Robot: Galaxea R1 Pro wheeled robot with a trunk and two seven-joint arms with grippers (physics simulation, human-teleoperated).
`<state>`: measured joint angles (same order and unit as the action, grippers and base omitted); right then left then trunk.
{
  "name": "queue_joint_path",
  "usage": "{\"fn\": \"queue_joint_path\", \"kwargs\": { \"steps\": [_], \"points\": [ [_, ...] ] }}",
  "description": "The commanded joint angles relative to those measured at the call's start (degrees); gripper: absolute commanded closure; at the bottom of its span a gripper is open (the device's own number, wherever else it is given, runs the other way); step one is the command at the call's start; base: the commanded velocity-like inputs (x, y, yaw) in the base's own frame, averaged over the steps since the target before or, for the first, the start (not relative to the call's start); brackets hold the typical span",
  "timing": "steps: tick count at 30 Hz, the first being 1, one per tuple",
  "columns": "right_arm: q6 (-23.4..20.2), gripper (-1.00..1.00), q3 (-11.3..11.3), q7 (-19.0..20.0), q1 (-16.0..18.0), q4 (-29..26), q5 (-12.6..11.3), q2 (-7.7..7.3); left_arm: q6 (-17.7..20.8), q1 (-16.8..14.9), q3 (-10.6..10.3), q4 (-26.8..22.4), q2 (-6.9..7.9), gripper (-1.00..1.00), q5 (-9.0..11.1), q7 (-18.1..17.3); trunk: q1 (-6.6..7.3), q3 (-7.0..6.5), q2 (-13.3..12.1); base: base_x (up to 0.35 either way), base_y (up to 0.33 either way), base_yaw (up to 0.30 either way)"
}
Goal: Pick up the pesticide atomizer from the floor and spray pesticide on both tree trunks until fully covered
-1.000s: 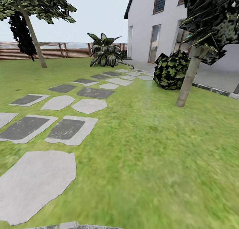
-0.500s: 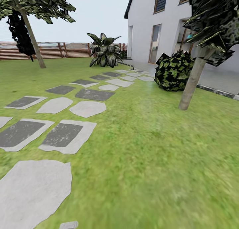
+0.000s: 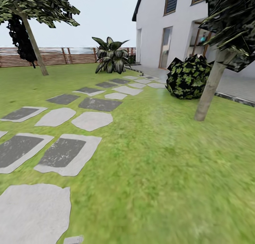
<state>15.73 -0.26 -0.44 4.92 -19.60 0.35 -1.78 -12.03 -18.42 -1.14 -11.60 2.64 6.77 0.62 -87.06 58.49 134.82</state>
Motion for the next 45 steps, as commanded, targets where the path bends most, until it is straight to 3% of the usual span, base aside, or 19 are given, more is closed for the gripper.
{"fn": "queue_joint_path", "kwargs": {
  "steps": [1,16,45],
  "points": [
    [0.0,-1.00,0.0,0.0,0.0,0.0,0.0,-0.02,0.0,0.0,0.0,0.0,0.00,-1.00,0.0,0.0,0.00,-0.09,0.0,0.338,0.000,0.000],
    [0.0,-1.00,0.0,0.0,0.0,0.0,0.0,-0.01,0.0,0.0,0.0,0.0,0.00,-1.00,0.0,0.0,0.00,-1.33,0.0,0.338,0.000,0.000],
    [0.0,-1.00,0.1,0.1,0.0,0.1,0.1,-0.01,0.0,0.0,0.0,0.0,0.00,-1.00,0.0,0.0,0.00,-1.38,0.0,0.338,0.000,0.000]
  ]
}}
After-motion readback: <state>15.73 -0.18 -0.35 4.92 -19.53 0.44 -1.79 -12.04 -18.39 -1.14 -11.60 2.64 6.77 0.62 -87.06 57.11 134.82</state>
